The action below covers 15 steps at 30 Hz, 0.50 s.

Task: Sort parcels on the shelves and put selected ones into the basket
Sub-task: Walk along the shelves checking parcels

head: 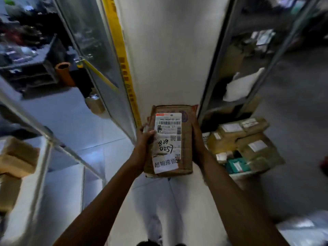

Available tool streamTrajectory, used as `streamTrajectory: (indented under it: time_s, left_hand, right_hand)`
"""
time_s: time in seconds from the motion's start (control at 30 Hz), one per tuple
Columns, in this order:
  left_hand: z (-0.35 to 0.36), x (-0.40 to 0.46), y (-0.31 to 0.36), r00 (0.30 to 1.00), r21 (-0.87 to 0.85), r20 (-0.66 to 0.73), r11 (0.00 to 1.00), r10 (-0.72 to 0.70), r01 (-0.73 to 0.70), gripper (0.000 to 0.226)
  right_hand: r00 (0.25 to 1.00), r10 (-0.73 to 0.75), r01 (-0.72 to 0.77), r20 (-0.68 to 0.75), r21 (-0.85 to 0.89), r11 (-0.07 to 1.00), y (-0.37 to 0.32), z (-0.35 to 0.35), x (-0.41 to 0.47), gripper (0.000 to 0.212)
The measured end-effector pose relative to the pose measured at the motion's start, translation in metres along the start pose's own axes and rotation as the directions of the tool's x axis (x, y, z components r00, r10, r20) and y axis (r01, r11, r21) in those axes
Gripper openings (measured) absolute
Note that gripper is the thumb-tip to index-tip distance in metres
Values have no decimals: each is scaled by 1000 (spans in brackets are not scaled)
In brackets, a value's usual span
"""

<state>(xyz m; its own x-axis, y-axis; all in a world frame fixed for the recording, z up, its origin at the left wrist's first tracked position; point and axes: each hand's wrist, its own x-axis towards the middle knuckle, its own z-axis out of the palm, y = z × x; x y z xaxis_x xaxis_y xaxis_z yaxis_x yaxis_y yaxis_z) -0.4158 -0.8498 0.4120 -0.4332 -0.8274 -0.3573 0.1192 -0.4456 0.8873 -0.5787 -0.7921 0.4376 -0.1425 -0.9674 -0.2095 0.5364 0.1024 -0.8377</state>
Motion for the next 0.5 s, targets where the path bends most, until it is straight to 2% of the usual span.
streamTrajectory:
  time_s: [0.07,0.13,0.2,0.27,0.33,0.4,0.47,0.5]
  left_hand:
    - [13,27,1,997,61,67,998,-24,20,85]
    - [27,51,-2,984,129,164,991,-65,44,89]
    - [42,72,-10,964,188,241,980,-115,70,70]
    - [60,87,-21,936,228,311,969,-165,95,55]
    - [80,102,-33,897,280,369,949,-243,142,65]
    - [101,119,-45,861,357,414,923,-297,146,67]
    - [120,137,-60,819,424,448,892,-358,158,57]
    - [129,145,-68,796,456,465,876,-387,159,45]
  right_hand:
    - [992,-68,67,-105,-19,998,0,-20,9,68]
    - [962,-73,71,-265,-16,997,4,-43,15,97]
    - [930,-62,71,-362,12,997,16,-68,15,115]
    - [884,-59,80,-463,26,996,23,-88,10,111]
    - [803,-53,110,-593,60,992,23,-105,2,94]
    - [747,-35,136,-664,102,985,25,-127,-4,79]
    - [703,-23,155,-711,121,981,29,-147,-9,79]
    - [676,-22,165,-737,122,979,29,-156,-8,85]
